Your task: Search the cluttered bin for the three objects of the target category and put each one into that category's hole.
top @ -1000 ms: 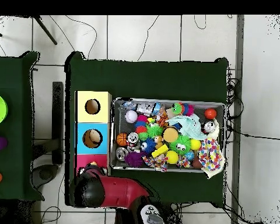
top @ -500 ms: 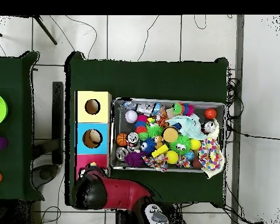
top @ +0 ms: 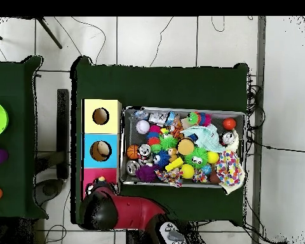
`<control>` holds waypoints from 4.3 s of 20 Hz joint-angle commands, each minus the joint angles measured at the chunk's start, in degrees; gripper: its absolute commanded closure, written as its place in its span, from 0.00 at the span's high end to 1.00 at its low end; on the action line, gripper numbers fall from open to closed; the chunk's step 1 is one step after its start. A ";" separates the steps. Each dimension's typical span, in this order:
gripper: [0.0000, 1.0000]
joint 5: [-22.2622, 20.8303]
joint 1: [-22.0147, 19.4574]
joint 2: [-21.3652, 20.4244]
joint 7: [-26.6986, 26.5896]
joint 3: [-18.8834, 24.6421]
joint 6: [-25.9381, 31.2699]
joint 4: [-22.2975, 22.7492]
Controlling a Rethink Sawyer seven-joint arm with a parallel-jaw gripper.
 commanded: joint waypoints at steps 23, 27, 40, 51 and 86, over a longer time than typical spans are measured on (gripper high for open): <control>0.00 -7.05 -3.61 10.84 11.99 3.25 -13.78 -1.21; 0.00 -7.53 -3.36 11.53 11.81 2.25 -14.02 -1.56; 0.00 -7.82 -3.00 9.28 12.66 2.02 -13.19 -0.35; 0.00 -8.30 -3.84 10.35 13.44 2.54 -14.23 0.26; 0.00 -8.03 -3.56 10.05 12.56 1.74 -12.72 0.00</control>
